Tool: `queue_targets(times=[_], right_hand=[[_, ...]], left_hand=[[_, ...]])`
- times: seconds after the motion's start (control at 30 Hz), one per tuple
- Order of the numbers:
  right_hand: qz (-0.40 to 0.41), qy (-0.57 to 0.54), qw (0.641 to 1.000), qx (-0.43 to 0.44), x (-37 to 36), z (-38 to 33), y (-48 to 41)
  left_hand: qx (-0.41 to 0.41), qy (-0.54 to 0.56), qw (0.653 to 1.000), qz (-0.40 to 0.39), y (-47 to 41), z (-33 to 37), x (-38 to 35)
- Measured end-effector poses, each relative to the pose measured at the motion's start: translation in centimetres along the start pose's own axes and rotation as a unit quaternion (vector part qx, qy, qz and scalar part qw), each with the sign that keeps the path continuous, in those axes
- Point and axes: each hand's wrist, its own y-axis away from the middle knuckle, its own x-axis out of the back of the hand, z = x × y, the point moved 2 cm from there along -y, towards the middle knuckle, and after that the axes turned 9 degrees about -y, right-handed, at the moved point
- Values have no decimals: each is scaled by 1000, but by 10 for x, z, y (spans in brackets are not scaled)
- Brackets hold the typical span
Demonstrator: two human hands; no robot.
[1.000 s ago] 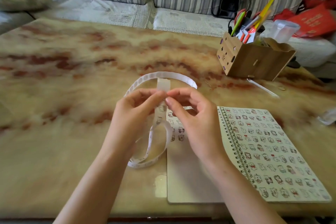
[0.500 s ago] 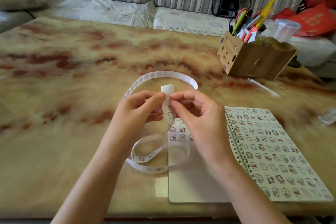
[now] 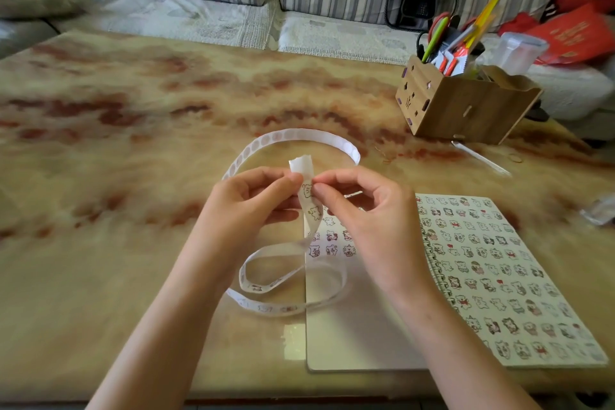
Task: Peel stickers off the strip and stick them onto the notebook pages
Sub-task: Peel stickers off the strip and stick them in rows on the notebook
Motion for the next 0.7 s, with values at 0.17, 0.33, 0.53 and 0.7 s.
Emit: queue_targets(times=[0.17, 0.33, 0.53, 0.7], right_hand=[[-9, -1, 1000, -7, 2, 1, -2], [-31, 19, 999, -15, 8, 2, -4], [-69, 39, 996, -42, 11, 2, -6], [-90, 57, 991, -82, 13, 4, -4]], left_hand=[[-3, -3, 1000, -1, 1, 4, -1], [-14, -17, 1000, -7, 2, 7, -2], [-20, -54, 998, -4, 2, 6, -2], [4, -69, 998, 2, 1, 3, -2]])
